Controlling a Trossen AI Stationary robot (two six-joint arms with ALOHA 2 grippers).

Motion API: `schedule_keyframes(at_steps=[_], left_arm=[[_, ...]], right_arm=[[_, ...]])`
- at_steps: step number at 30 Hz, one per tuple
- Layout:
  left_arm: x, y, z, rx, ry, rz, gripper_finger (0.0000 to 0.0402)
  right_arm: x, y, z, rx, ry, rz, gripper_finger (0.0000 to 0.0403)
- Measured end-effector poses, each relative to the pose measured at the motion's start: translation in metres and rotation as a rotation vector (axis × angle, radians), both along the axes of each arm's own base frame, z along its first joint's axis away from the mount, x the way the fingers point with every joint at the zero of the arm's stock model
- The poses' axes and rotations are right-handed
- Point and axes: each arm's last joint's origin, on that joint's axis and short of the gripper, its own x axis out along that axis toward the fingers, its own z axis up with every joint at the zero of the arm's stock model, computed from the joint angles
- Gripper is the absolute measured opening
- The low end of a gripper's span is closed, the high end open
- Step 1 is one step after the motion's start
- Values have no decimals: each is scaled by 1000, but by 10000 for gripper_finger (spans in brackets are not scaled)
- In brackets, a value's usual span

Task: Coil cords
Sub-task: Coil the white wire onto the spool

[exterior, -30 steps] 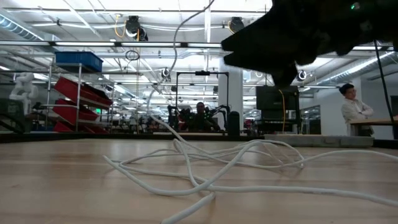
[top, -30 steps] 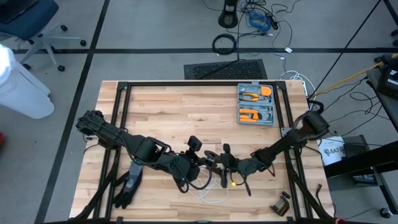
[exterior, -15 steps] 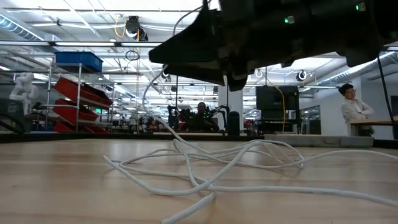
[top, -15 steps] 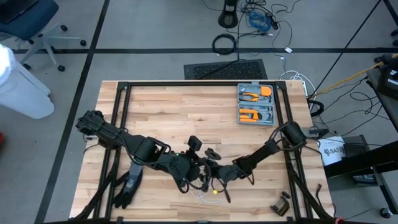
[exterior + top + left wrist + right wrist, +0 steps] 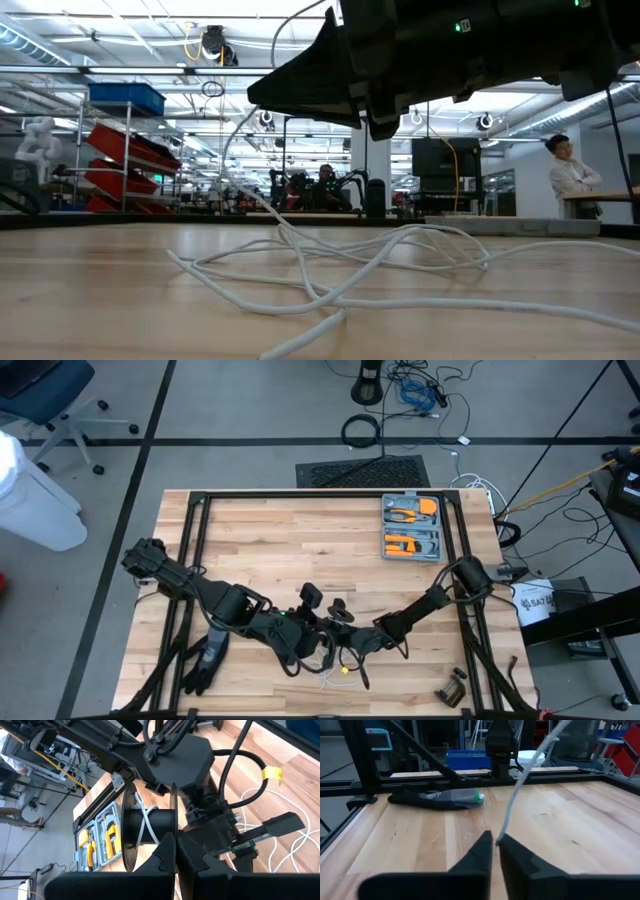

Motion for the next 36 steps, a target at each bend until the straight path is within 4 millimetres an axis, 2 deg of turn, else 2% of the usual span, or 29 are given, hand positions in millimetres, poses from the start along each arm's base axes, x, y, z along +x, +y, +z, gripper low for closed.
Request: schedule_keyframes(at_steps=[2, 6, 9, 13, 19, 22, 26, 36], left_arm=[[-1, -1, 0, 9, -4, 8, 0], [-2, -4, 0, 12, -2, 4, 0], [-6, -7, -1, 5, 13, 3, 0], [-16, -8, 0, -36, 48, 34, 0], [-28, -8, 11, -88, 36, 53, 0], [-33, -8, 15, -97, 26, 44, 0], [-34, -9, 17, -110, 22, 40, 0], [-33, -13, 15, -193, 63, -57, 0]], right_arm=[[0, 0, 0, -1, 1, 0, 5], [-4, 4, 0, -16, 35, 13, 3], [-13, 12, 9, -27, 108, 44, 2], [-35, 23, 32, -32, 210, 83, 1], [-78, 44, 65, -12, 296, 137, 1], [-102, 58, 78, -52, 271, 106, 0], [-126, 67, 101, -73, 207, 97, 0], [-159, 63, 156, -85, 71, 182, 0]])
